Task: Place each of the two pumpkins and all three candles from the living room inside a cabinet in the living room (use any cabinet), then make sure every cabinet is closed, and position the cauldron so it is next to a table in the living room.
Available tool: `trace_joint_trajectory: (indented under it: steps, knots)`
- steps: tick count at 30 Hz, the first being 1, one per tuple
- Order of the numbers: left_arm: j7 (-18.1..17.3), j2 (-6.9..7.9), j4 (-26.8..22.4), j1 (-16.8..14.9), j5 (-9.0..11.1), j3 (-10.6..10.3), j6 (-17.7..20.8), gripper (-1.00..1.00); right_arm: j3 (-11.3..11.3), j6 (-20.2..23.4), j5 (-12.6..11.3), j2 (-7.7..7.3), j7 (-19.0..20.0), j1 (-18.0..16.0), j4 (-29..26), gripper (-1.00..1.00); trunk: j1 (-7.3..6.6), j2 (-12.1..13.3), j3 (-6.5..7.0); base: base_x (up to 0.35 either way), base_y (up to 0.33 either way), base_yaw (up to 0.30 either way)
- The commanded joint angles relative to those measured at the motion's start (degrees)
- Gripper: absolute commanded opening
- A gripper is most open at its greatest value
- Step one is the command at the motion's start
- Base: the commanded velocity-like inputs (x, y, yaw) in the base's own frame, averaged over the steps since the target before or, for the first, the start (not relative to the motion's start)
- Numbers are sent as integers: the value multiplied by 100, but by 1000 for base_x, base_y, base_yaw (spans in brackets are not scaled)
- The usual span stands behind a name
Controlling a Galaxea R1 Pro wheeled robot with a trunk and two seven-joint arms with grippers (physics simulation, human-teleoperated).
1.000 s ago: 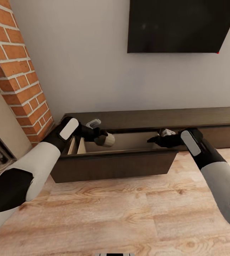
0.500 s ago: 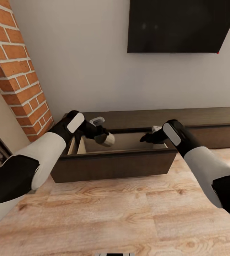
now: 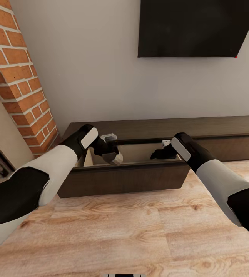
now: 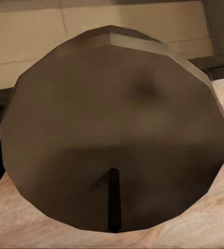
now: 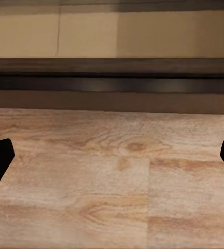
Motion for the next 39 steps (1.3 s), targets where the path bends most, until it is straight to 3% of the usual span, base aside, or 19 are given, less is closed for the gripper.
trace_joint_trajectory:
  steps: [1, 10, 17, 31, 39]
  knots:
    - [55, -6, 34, -5, 46, -44, 11, -100, 38, 10, -62, -7, -59, -5, -21, 100, -2, -2, -5, 0, 0, 0]
    - [202, -160, 113, 0, -3, -84, -22, -100, 42, 10, -63, 0, -61, 30, -39, 100, -2, -2, -5, 78, 0, 0]
    - [408, -168, 109, 4, -2, -77, -27, -100, 42, 10, -63, 1, -58, 60, -40, 100, -2, -2, -5, 317, 0, 0]
    - [424, -163, 116, 35, -5, -86, -103, -100, 51, 10, -55, 10, -45, 86, -13, 100, -2, -2, -5, 330, -2, 1]
    - [425, -163, 107, 130, -5, -89, -105, -100, 51, 10, -54, 43, -48, 115, 21, 100, -2, -2, -12, 57, -6, 197]
